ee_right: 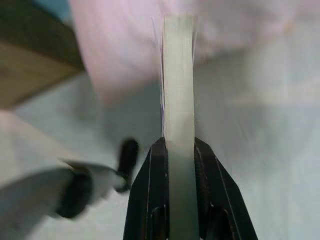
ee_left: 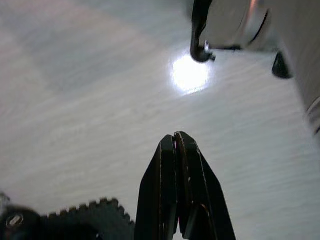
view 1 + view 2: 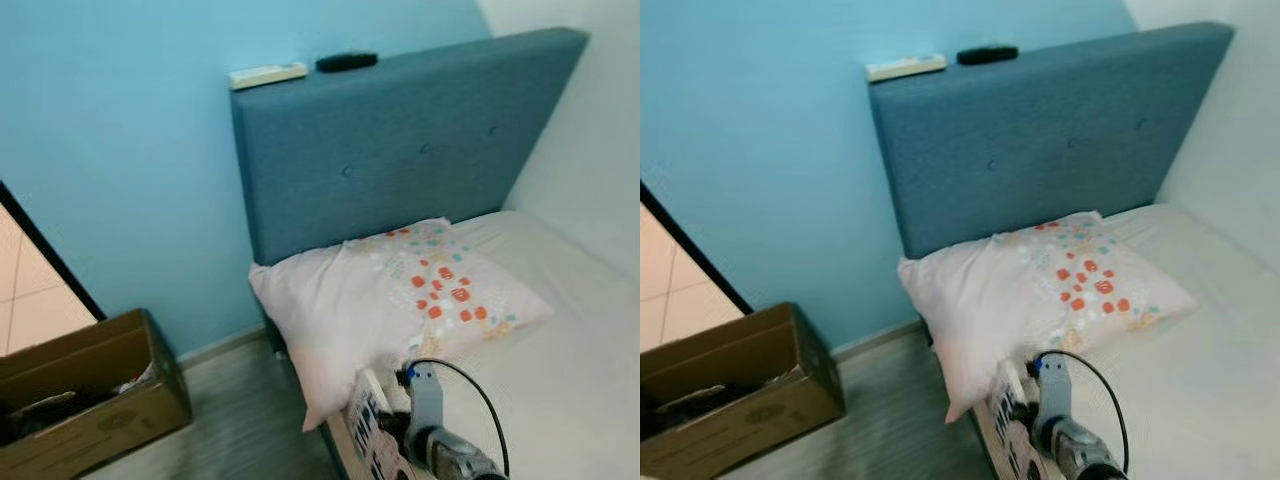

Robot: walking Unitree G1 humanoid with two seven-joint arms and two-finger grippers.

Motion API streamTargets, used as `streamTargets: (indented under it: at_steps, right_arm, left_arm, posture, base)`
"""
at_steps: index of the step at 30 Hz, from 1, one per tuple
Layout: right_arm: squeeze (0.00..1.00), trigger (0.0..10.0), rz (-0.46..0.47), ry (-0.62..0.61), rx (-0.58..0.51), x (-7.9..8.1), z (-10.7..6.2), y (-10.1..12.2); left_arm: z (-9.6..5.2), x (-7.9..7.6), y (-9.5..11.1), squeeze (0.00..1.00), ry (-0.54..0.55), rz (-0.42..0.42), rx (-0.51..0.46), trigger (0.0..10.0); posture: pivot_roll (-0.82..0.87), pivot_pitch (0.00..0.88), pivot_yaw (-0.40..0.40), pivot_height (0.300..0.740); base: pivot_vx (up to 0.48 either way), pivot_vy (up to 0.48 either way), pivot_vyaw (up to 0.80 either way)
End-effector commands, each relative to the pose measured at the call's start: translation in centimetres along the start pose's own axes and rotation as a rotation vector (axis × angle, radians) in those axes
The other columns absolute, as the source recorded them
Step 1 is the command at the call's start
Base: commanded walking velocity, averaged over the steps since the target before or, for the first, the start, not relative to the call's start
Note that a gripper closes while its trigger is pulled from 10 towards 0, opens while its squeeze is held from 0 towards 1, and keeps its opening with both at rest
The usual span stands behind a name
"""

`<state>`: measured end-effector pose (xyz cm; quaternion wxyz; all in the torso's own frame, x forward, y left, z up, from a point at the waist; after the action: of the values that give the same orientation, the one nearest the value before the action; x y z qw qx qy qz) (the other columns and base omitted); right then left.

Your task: Clean up the room

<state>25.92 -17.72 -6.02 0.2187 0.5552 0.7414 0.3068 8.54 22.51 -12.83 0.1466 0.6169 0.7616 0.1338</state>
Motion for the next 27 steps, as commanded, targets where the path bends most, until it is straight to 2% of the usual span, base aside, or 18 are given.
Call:
streamTargets:
  at_steps: [1, 2, 3, 8, 12, 18, 21, 27]
  right_arm:
    - [0.00, 10.0, -0.031, -0.029, 0.020, -0.5, -0.2, -0.5]
    - [0.00, 10.0, -0.070, -0.064, 0.032, -1.4, -0.4, -0.5]
    - [0.00, 10.0, -0.070, -0.064, 0.032, -1.4, -0.4, -0.5]
    - [0.00, 10.0, -0.183, -0.146, 0.051, -3.5, -1.0, -0.1]
    - [0.00, 10.0, -0.186, -0.223, 0.013, -5.3, -1.4, 1.3]
    - [0.00, 10.0, -0.139, -0.254, -0.047, -5.9, -1.6, 2.5]
    - [0.00, 10.0, -0.131, -0.251, -0.076, -5.6, -1.4, 3.1]
    - [0.00, 10.0, -0.137, -0.245, -0.070, -5.0, -1.2, 2.9]
  left_arm:
    - [-0.2, 0.5, -0.1, 0.00, -0.001, 0.015, 0.000, 10.0]
    - [-0.3, 0.8, -0.1, 0.00, -0.001, 0.014, -0.005, 10.0]
    - [-0.3, 0.8, -0.1, 0.00, -0.001, 0.014, -0.005, 10.0]
    - [-0.5, 1.4, -0.3, 0.00, 0.002, 0.021, -0.005, 10.0]
    - [-0.7, 1.7, -0.5, 0.00, 0.000, 0.026, -0.001, 10.0]
    - [-0.7, 1.7, -0.6, 0.00, -0.005, 0.027, 0.000, 10.0]
    - [-0.8, 1.8, -0.8, 0.00, -0.010, 0.028, -0.001, 10.0]
    - [-0.9, 1.9, -0.8, 0.00, -0.012, 0.030, -0.004, 10.0]
  posture:
    - [0.06, 0.197, -0.008, 0.740]
    - [0.06, 0.205, -0.004, 0.740]
    - [0.06, 0.205, -0.004, 0.740]
    - [0.07, 0.219, 0.009, 0.740]
    - [0.07, 0.227, 0.012, 0.740]
    - [0.07, 0.227, 0.015, 0.740]
    - [0.08, 0.235, 0.021, 0.740]
    - [0.09, 0.243, 0.025, 0.740]
  base:
    - [0.000, 0.000, 0.00]
    - [0.000, 0.000, 0.00]
    - [0.000, 0.000, 0.00]
    - [0.000, 0.000, 0.00]
    - [0.000, 0.000, 0.00]
    - [0.000, 0.000, 0.00]
    - [0.000, 0.000, 0.00]
    - [0.000, 0.000, 0.00]
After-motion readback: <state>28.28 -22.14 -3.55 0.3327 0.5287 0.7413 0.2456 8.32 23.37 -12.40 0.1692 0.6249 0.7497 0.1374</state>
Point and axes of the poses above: a point about 5 cm out from each wrist's last joint towards the gripper, its own z axis pointing out of the wrist towards the gripper, its own y axis along the axis of the wrist's last joint, x = y × z, the point moved 2 cm from there along z, pointing out of the wrist towards the gripper, and after that the axes turned 12 degrees about -z, right-handed, at the moved point
